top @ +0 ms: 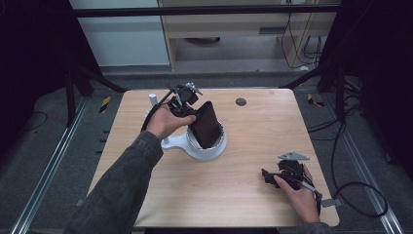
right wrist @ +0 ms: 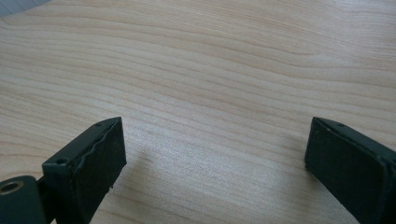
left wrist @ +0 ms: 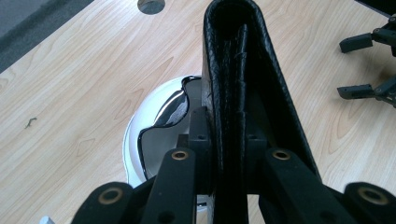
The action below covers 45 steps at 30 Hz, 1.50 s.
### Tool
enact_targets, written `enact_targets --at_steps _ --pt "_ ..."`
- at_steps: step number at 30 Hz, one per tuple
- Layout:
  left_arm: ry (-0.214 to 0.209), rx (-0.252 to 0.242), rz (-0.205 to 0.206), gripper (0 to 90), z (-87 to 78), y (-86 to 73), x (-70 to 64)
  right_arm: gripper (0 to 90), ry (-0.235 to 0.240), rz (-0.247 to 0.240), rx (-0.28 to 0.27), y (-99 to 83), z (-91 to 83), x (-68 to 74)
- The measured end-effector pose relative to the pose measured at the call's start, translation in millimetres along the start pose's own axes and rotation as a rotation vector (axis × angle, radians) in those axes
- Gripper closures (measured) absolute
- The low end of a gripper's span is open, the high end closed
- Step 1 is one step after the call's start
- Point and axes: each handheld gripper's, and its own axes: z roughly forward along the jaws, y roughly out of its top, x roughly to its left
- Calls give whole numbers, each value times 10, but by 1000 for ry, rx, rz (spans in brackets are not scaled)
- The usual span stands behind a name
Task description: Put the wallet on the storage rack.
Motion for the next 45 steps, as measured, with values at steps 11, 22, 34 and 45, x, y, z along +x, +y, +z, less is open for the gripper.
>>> enact_targets --at_steps 11,22,34,45 --pt "36 -51 -36 706 -21 12 46 56 4 -3 2 -8 14 0" --pt "98 -131 -9 612 -221 -24 7 53 3 -6 5 -9 15 3" --pt "144 -231 33 369 -517 -114 -154 50 -5 -14 3 -13 24 17" --pt "142 -246 81 56 -549 -268 -442 13 -24 -47 -5 -31 58 52"
